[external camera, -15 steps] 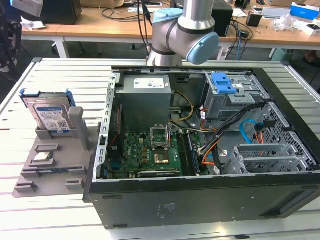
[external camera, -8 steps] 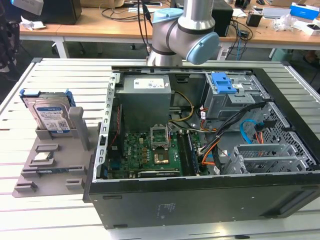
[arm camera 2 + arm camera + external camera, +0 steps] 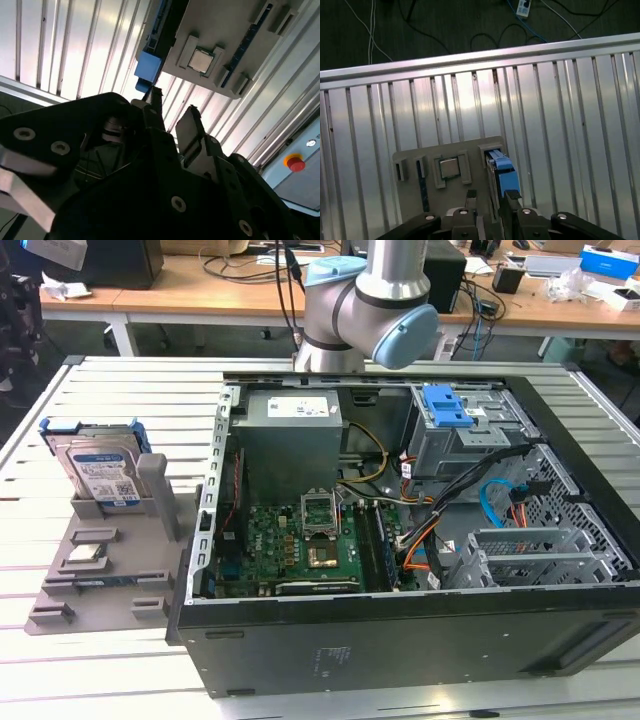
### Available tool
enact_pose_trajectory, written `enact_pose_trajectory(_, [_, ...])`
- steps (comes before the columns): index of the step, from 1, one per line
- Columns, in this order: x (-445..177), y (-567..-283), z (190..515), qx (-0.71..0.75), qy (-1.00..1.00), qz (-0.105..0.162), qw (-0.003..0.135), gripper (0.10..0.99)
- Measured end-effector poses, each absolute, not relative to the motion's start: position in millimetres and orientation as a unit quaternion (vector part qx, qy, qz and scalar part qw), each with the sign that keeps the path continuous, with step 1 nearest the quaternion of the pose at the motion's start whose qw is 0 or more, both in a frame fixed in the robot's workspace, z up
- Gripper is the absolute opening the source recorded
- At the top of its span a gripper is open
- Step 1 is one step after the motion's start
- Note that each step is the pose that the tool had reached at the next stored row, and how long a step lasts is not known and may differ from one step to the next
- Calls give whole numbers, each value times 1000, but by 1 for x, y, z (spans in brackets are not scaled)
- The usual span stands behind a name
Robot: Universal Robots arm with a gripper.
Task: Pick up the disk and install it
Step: 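Pick up the disk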
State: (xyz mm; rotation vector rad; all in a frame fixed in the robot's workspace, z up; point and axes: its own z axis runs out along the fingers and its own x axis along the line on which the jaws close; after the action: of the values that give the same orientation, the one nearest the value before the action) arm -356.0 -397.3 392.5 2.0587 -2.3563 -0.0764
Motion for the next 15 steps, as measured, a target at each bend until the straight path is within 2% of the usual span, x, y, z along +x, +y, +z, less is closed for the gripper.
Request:
enact_pose_trajectory(1, [-356, -397, 393, 658, -753, -24, 6, 416])
enact_pose_trajectory(2, [-356, -397, 393, 658, -752, -24, 6, 541])
enact_pose_trajectory(15, [-351, -377, 393, 658, -752, -24, 6, 541])
